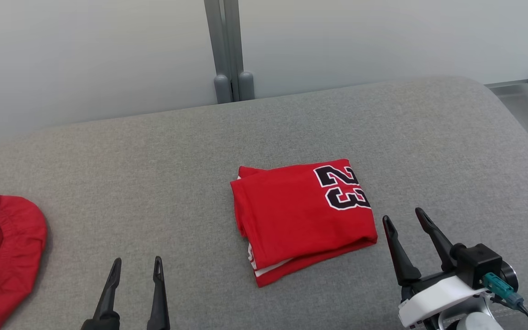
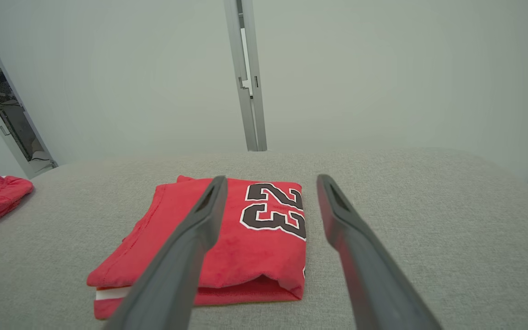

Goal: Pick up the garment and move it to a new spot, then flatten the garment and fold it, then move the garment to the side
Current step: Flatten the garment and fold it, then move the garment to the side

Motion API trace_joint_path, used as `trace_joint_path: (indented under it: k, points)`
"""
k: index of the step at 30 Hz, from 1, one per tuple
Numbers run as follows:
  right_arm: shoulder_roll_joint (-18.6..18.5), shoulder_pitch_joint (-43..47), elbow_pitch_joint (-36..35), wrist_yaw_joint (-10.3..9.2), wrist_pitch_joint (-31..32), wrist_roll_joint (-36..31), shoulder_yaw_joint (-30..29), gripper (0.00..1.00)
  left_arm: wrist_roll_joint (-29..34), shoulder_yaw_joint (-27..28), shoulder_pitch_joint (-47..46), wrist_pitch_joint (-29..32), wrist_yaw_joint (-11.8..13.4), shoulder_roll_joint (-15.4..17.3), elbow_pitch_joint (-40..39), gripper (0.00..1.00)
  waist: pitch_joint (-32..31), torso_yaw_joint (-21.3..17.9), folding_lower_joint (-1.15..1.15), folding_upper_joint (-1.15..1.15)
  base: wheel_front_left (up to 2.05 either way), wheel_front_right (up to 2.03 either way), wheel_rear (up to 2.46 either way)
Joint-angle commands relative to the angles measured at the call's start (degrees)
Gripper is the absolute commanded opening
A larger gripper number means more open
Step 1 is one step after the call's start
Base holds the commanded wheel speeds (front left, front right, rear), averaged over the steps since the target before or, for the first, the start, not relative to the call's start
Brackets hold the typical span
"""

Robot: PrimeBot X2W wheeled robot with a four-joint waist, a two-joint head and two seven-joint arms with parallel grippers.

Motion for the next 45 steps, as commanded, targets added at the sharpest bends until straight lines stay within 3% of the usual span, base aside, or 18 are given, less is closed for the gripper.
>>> trace_joint_path:
  k: [1, 45]
  points:
    - [0.1, 0.5, 0.1, -0.09, -0.2, -0.5, 0.1, 1.0, -0.2, 0.3, 0.5, 0.0, 0.2, 0.1, 0.3, 1.0, 0.0, 0.1, 0.0, 0.0, 0.0, 0.0, 0.0]
    - [0.0, -0.5, 2.4, -0.09, -0.2, 0.7, 0.8, 1.0, 0.0, -0.2, -0.8, 0.0, 0.1, 0.1, 1.5, 1.0, 0.9, 1.1, 0.0, 0.0, 0.0, 0.0, 0.0]
